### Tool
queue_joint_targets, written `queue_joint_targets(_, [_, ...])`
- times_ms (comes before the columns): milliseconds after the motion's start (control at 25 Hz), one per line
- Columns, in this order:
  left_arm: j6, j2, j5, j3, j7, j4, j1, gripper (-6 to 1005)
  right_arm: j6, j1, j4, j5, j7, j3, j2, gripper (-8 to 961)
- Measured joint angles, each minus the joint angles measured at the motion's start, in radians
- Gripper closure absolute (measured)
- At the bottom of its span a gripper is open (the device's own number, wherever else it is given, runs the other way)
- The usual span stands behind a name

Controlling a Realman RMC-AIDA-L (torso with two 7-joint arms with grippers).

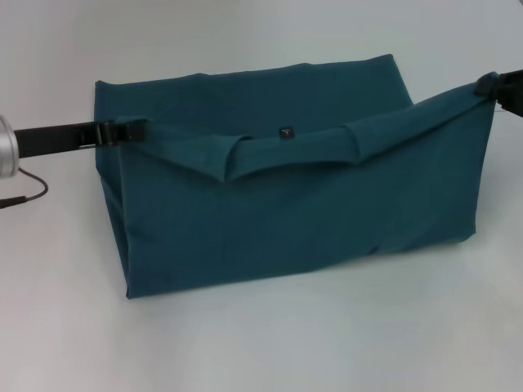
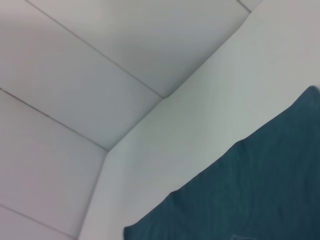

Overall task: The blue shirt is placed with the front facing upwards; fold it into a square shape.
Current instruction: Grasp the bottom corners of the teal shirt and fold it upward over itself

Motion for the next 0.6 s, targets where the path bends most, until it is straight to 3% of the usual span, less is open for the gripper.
queue_joint_targets(600, [-0.196, 0.003, 0.001, 0.054, 0.053, 0.086, -0.070, 940, 0.232, 0.062, 0.093, 0.000, -0.057, -0.052, -0.010, 921])
